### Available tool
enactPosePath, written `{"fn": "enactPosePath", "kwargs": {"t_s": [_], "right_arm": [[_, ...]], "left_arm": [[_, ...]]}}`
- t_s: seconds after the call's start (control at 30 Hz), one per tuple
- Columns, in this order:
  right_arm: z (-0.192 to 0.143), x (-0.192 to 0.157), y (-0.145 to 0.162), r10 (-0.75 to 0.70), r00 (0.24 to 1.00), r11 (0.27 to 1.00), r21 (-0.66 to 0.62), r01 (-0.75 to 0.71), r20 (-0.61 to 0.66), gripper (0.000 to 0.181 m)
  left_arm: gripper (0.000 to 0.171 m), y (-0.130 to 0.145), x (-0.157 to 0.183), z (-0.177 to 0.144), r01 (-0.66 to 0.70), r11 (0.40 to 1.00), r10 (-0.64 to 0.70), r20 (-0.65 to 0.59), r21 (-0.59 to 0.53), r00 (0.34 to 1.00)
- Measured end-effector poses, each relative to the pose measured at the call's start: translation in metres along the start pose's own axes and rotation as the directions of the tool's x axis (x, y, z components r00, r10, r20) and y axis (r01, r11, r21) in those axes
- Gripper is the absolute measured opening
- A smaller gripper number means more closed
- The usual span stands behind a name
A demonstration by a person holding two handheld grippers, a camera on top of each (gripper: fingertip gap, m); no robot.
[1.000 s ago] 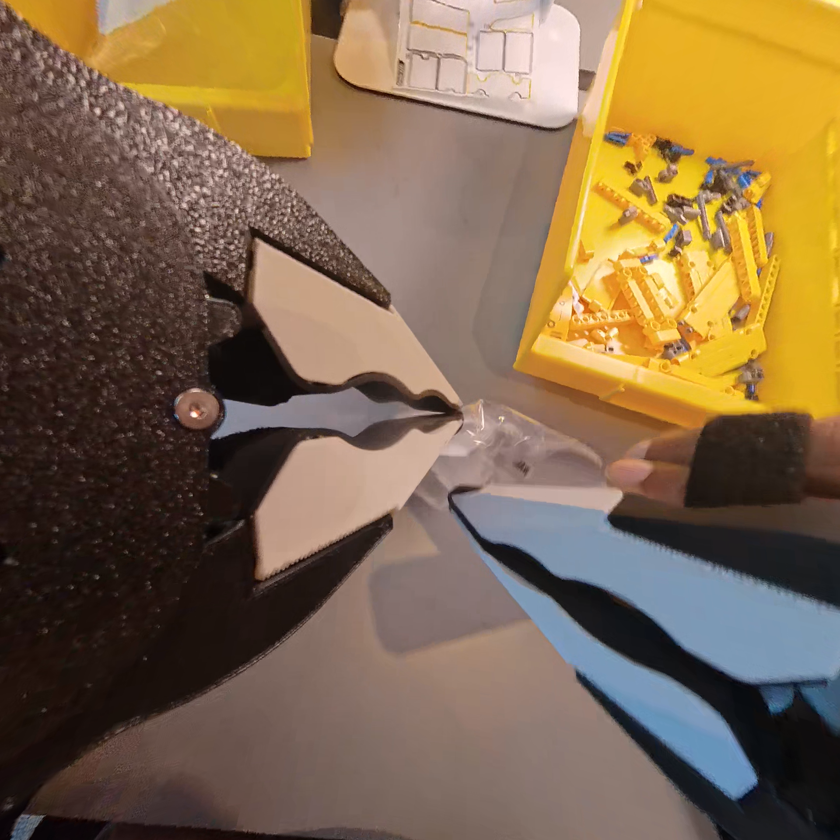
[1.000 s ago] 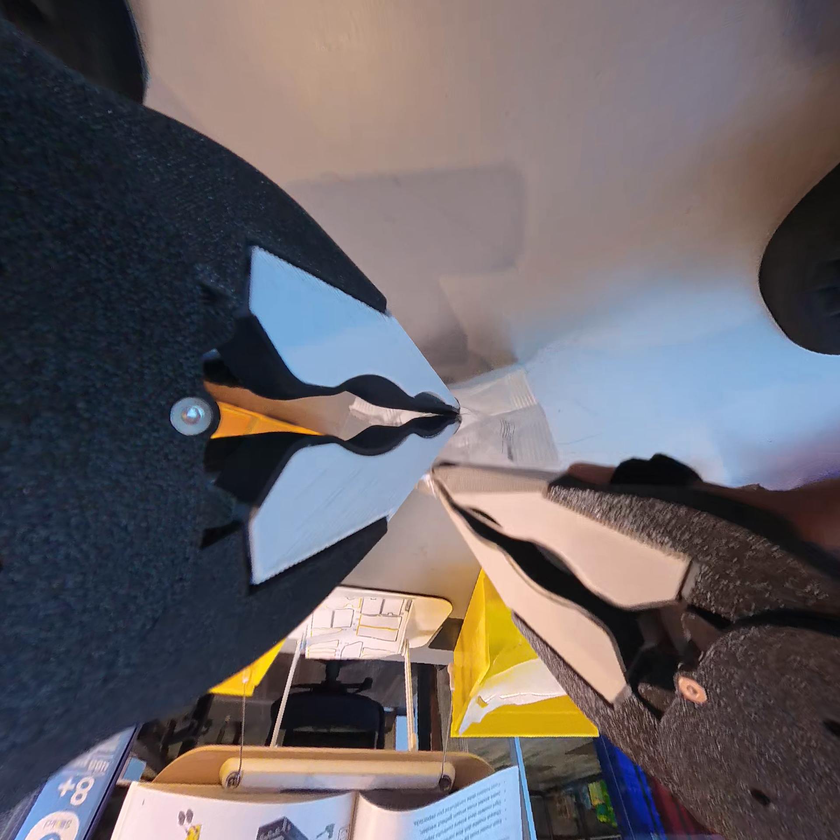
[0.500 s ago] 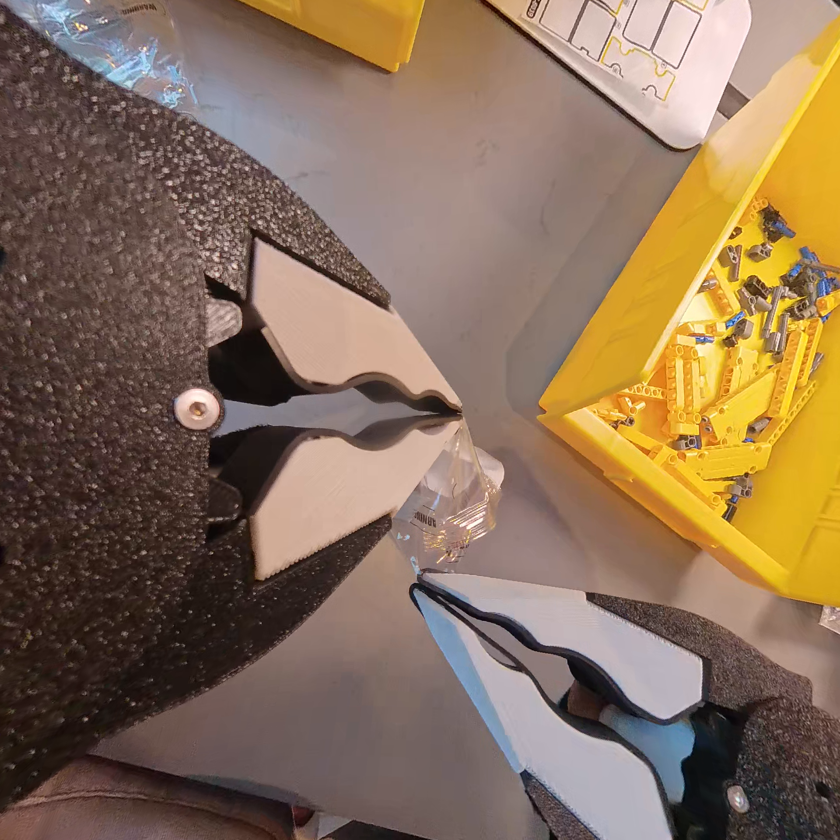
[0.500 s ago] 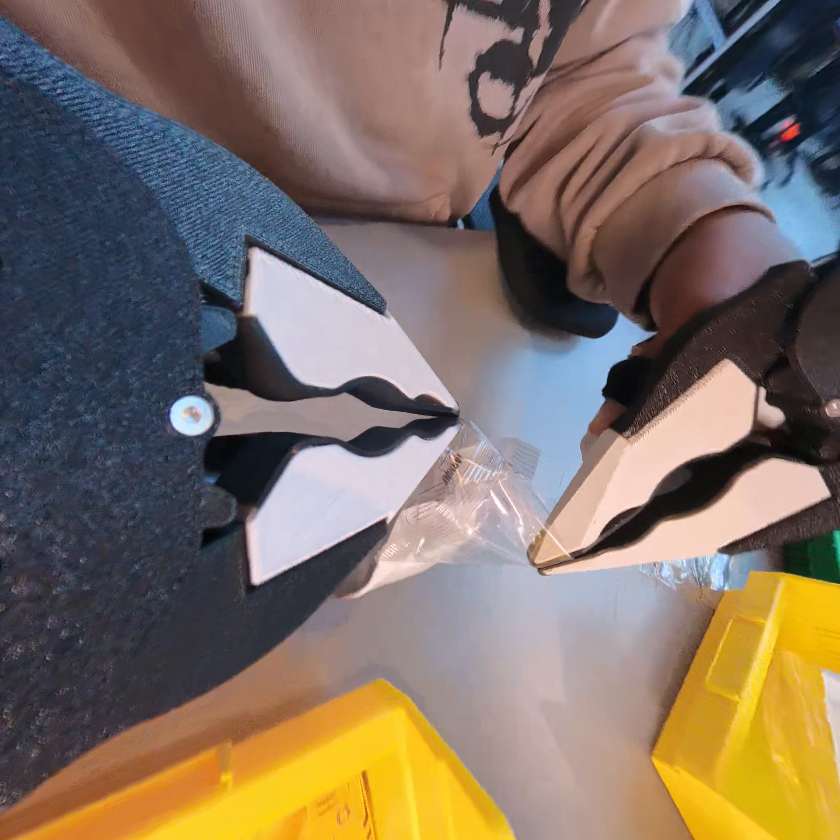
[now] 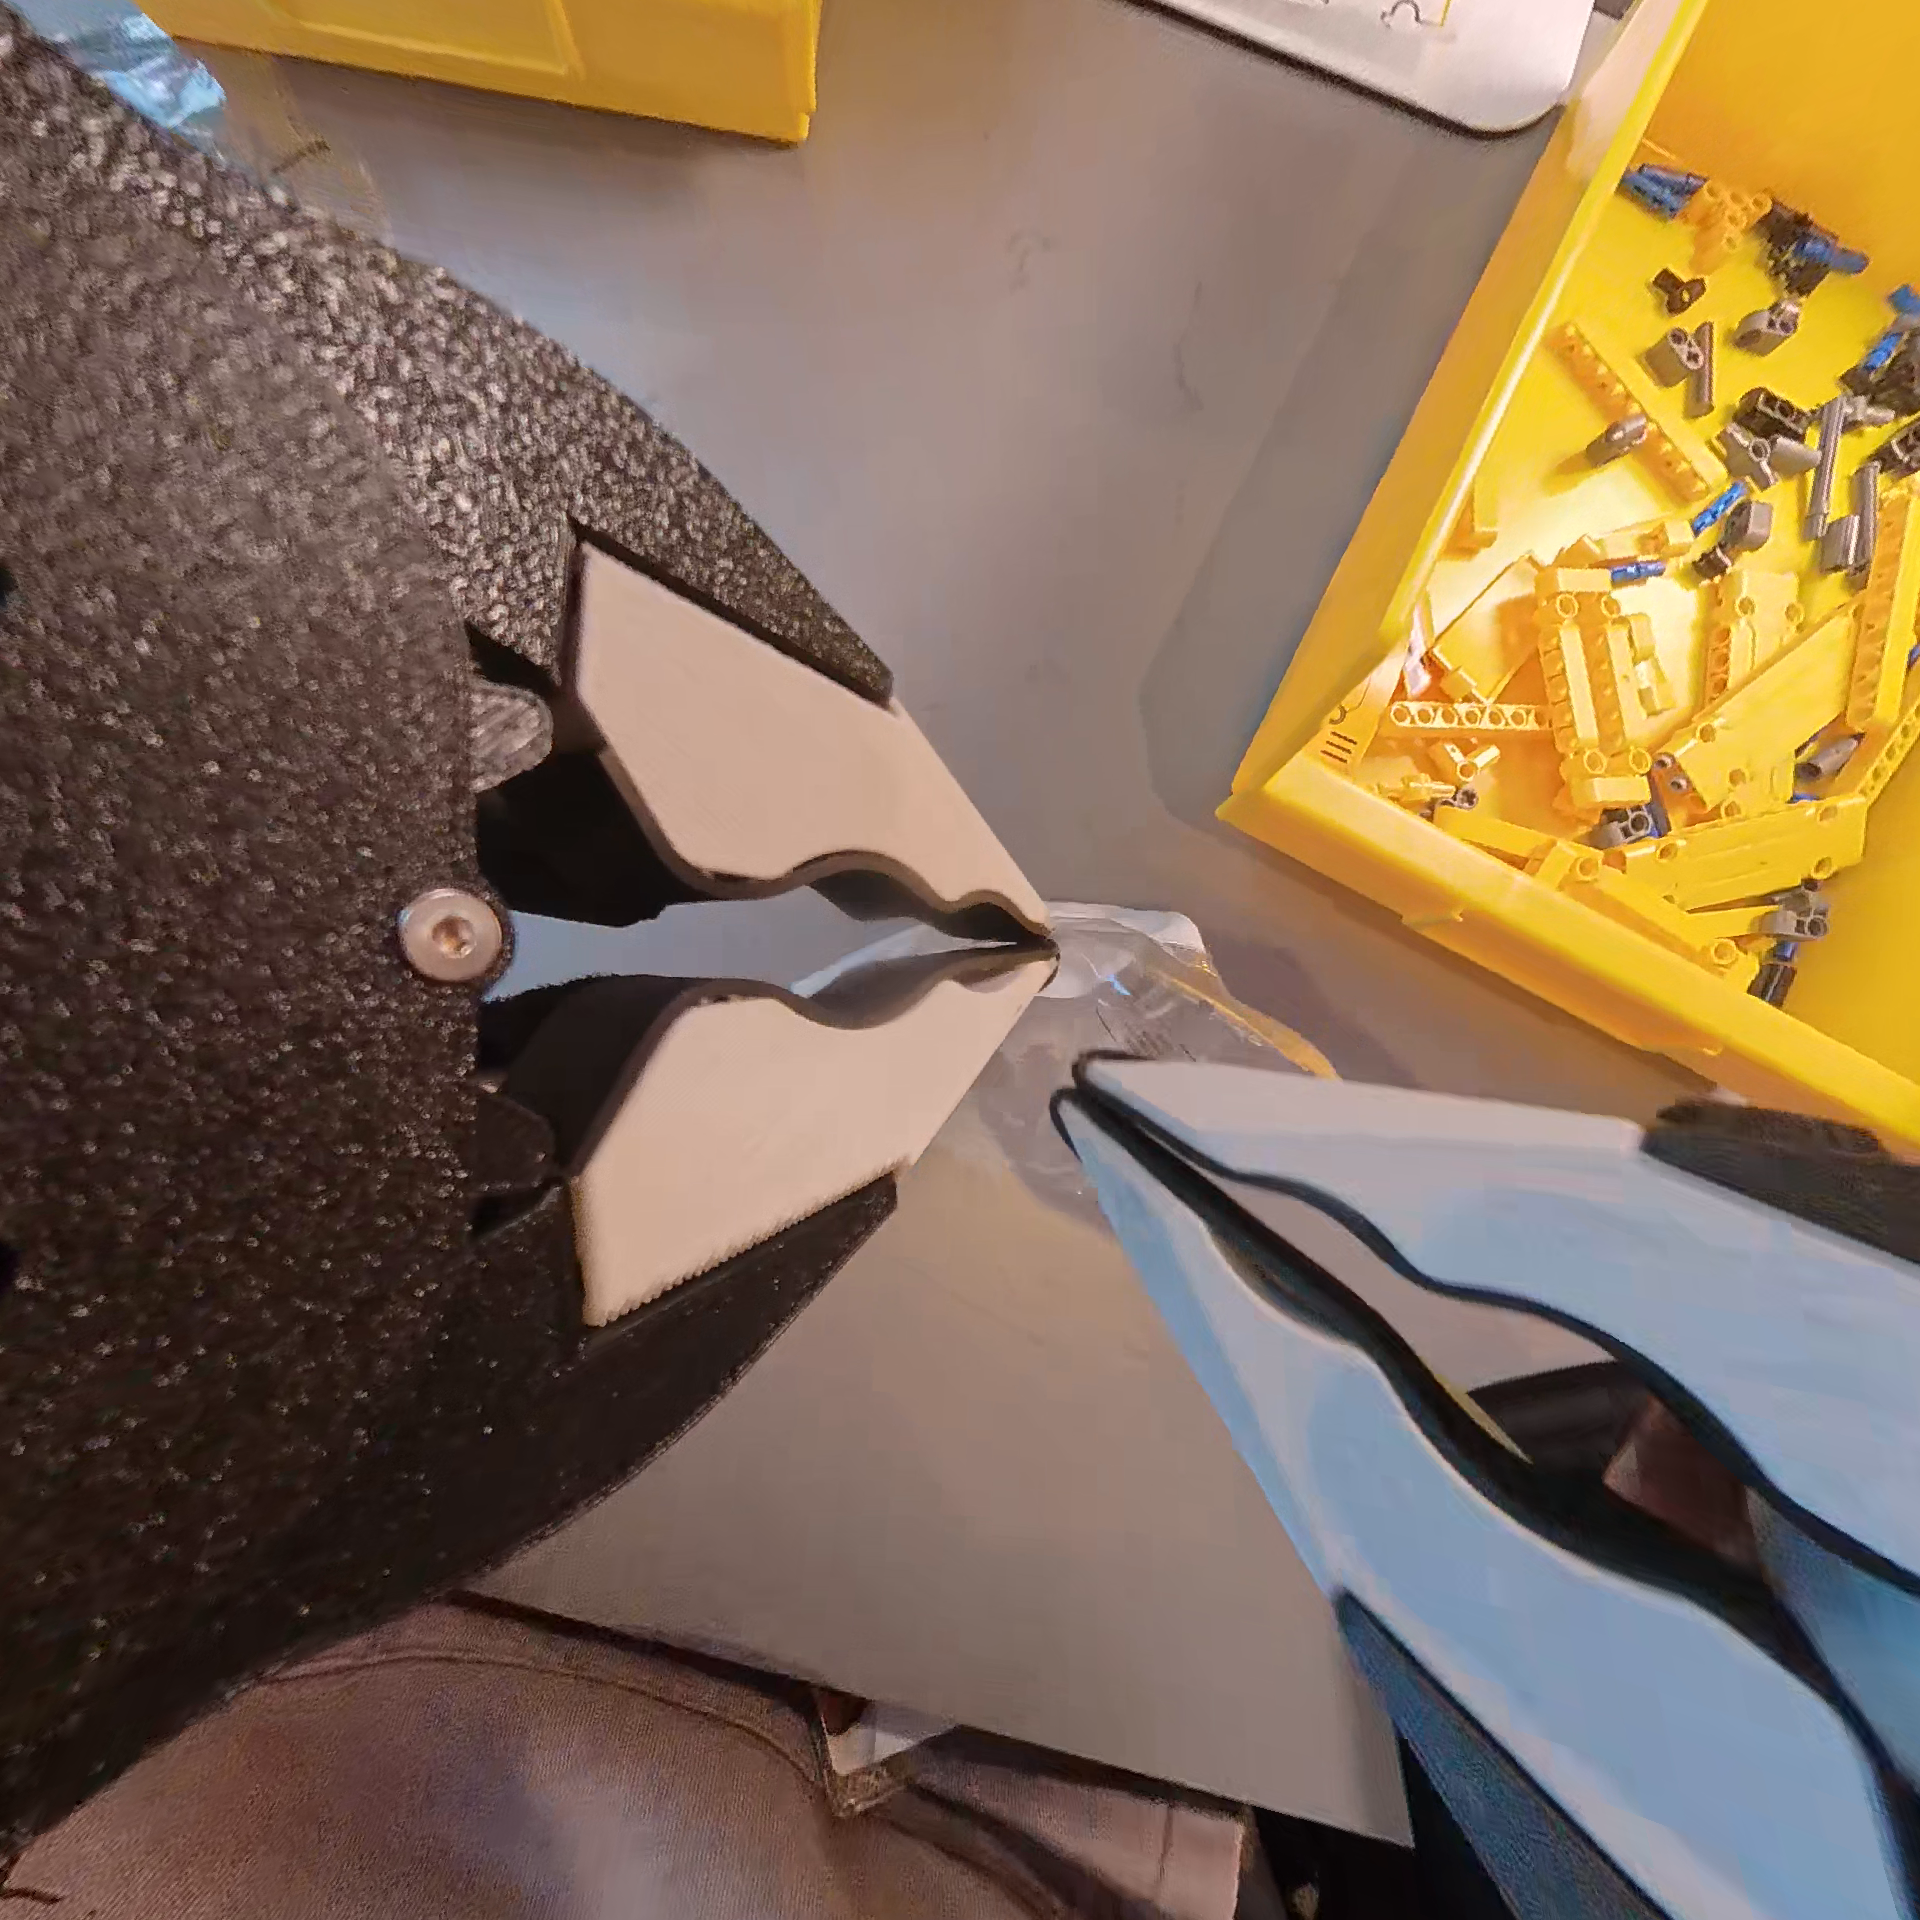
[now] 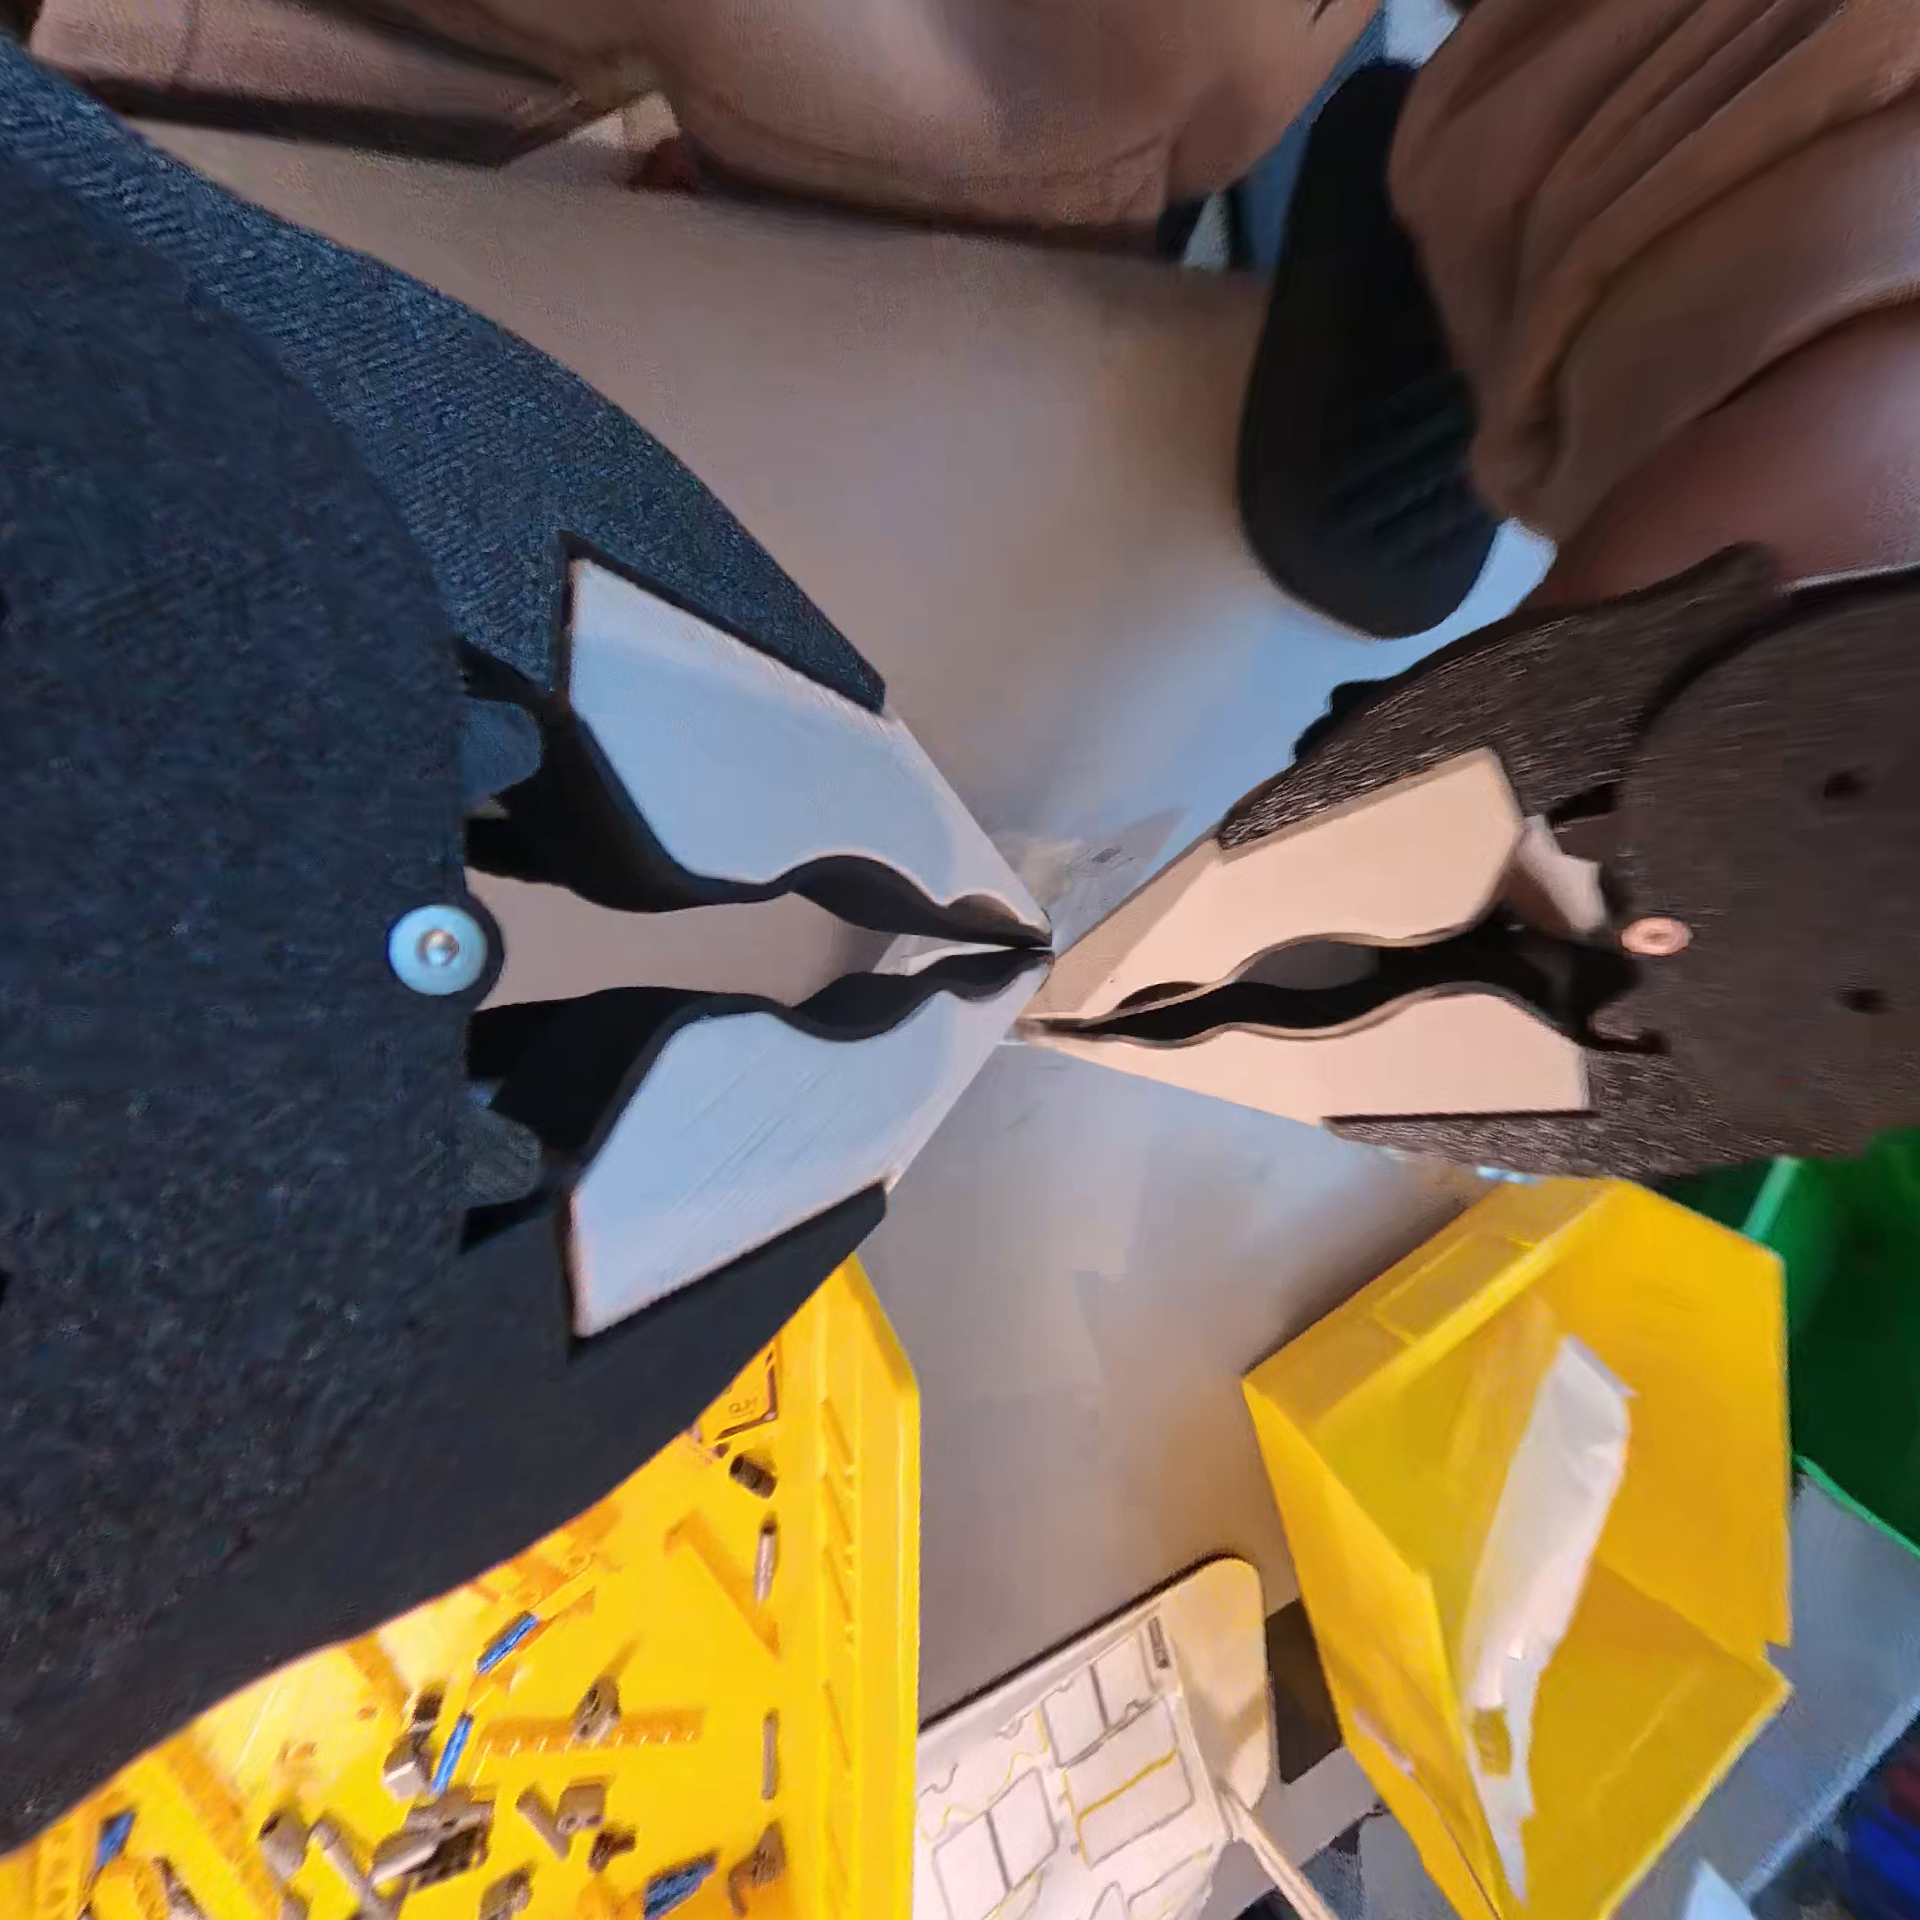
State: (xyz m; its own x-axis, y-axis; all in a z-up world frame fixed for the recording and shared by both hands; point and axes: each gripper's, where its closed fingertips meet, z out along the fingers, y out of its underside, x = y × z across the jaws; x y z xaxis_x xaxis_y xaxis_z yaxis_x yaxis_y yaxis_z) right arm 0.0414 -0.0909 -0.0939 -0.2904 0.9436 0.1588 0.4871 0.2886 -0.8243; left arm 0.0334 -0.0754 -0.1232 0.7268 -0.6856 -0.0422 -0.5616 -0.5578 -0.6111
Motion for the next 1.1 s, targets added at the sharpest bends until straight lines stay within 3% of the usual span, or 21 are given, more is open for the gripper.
{"fn": "enactPosePath", "kwargs": {"t_s": [0.07, 0.13, 0.23, 0.3, 0.4, 0.47, 0.53, 0.6, 0.67, 0.73, 0.8, 0.9, 1.03, 1.1], "right_arm": [[0.012, 0.003, 0.017, -0.076, 0.997, 0.992, -0.104, 0.073, -0.027, 0.0], [0.022, 0.007, 0.034, -0.241, 0.969, 0.947, -0.232, 0.222, -0.053, 0.0], [0.034, 0.013, 0.045, -0.501, 0.863, 0.821, -0.35, 0.451, -0.062, 0.0], [0.039, 0.017, 0.048, -0.595, 0.801, 0.766, -0.347, 0.541, -0.066, 0.0], [0.041, 0.009, 0.05, -0.607, 0.794, 0.771, -0.276, 0.575, -0.042, 0.009], [0.043, 0.001, 0.059, -0.576, 0.818, 0.793, -0.247, 0.557, -0.006, 0.022], [0.047, -0.005, 0.079, -0.541, 0.84, 0.804, -0.27, 0.531, 0.04, 0.029], [0.05, -0.01, 0.095, -0.544, 0.837, 0.798, -0.272, 0.537, 0.058, 0.025], [0.051, -0.016, 0.094, -0.535, 0.844, 0.82, -0.221, 0.528, 0.03, 0.018], [0.05, -0.016, 0.094, -0.53, 0.848, 0.83, -0.204, 0.519, 0.002, 0.019], [0.049, -0.018, 0.092, -0.47, 0.883, 0.869, -0.177, 0.462, -0.004, 0.02], [0.043, -0.015, 0.08, -0.346, 0.938, 0.936, -0.086, 0.342, -0.034, 0.02], [0.047, -0.013, 0.068, -0.208, 0.978, 0.978, -0.008, 0.208, -0.01, 0.02], [0.053, -0.014, 0.066, -0.183, 0.983, 0.983, 0.004, 0.183, 0.016, 0.02]], "left_arm": [[0.0, -0.003, 0.003, 0.0, 0.014, 1.0, -0.014, -0.03, 0.012, 0.999], [0.0, -0.01, 0.01, -0.001, 0.045, 0.998, -0.041, -0.099, 0.041, 0.994], [0.0, -0.018, 0.009, -0.002, 0.108, 0.992, -0.094, -0.172, 0.073, 0.981], [0.0, -0.019, 0.007, -0.001, 0.142, 0.986, -0.122, -0.209, 0.087, 0.97], [0.002, -0.018, 0.009, 0.0, 0.159, 0.977, -0.117, -0.266, 0.14, 0.957], [0.013, -0.019, 0.018, -0.007, 0.139, 0.966, -0.059, -0.337, 0.217, 0.94], [0.035, -0.02, 0.026, -0.023, 0.093, 0.943, 0.04, -0.384, 0.32, 0.922], [0.059, -0.007, 0.028, -0.026, -0.034, 0.932, 0.16, -0.326, 0.361, 0.932], [0.089, 0.027, 0.031, -0.005, -0.145, 0.963, 0.21, -0.292, 0.228, 0.933], [0.106, 0.062, 0.026, 0.015, -0.192, 0.979, 0.202, -0.261, 0.063, 0.944], [0.109, 0.072, 0.026, 0.016, -0.129, 0.99, 0.137, -0.268, 0.048, 0.954], [0.112, 0.077, 0.014, 0.005, 0.007, 0.999, -0.001, -0.177, 0.031, 0.984], [0.147, 0.112, 0.026, 0.007, 0.069, 0.99, -0.079, -0.08, -0.122, 0.994], [0.145, 0.128, 0.025, 0.018, 0.061, 0.982, -0.063, -0.005, -0.177, 0.998]]}}
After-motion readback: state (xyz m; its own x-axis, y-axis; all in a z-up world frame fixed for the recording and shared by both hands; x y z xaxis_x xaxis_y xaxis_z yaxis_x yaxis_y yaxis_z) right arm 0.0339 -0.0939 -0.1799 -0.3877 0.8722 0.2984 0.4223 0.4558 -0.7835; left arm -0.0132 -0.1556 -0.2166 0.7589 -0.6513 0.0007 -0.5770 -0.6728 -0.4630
